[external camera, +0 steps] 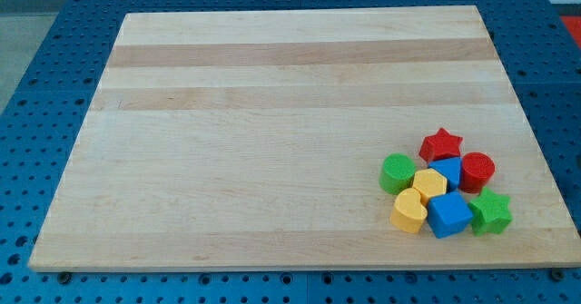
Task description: Move the yellow heart and blue cube to the left center of the board
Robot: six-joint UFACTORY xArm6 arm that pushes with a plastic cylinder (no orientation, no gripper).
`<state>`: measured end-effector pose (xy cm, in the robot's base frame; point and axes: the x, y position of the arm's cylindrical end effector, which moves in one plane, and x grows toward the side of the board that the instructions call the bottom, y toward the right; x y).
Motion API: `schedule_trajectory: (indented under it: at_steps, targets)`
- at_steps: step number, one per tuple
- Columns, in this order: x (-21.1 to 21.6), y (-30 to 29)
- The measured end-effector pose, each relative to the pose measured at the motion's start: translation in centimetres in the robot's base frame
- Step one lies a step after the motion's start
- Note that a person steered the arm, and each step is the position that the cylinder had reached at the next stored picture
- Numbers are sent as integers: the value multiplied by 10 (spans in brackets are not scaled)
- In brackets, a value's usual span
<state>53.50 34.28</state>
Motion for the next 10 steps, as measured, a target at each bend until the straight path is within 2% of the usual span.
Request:
schedule_trajectory:
  at_steps: [2,3,6,10]
  targets:
    - [64,-27]
    - [71,-46]
    - [71,-81]
    - [44,-131]
